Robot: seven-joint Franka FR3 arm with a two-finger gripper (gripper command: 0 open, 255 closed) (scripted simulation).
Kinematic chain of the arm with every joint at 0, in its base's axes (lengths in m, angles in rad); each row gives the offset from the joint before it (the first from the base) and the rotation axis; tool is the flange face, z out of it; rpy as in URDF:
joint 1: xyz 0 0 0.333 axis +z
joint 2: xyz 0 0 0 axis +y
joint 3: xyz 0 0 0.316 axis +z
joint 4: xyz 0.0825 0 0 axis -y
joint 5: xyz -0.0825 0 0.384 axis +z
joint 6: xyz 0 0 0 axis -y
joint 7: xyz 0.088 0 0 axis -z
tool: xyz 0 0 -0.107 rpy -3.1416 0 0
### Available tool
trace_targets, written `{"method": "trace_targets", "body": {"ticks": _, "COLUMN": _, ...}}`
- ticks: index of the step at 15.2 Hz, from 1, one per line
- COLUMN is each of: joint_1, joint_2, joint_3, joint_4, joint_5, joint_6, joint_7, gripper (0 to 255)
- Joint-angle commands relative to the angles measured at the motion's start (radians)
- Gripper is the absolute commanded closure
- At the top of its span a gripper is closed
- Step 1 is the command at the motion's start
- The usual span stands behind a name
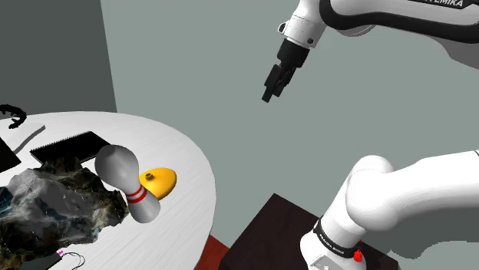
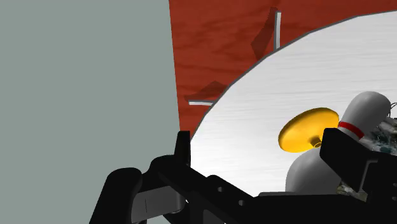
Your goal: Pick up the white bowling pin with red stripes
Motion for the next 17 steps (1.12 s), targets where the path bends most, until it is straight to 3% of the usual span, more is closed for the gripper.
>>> {"method": "trace_targets", "body": {"ticks": 1, "joint_1": 0.000, "joint_2": 0.000, "joint_3": 0.000, "joint_4": 0.000, "joint_5": 0.000, "joint_6": 0.000, "joint_7": 0.000, "gripper": 0}}
{"method": "trace_targets", "body": {"ticks": 10, "joint_1": 0.019, "joint_2": 0.142, "joint_3": 0.226, "joint_4": -0.044, "joint_5": 0.034, "joint_6": 0.204, "joint_7": 0.262, "gripper": 0}}
{"method": "trace_targets", "body": {"ticks": 17, "joint_1": 0.000, "joint_2": 0.342, "joint_3": 0.404, "joint_4": 0.014, "joint_5": -0.011, "joint_6": 0.343, "joint_7": 0.490, "gripper": 0}}
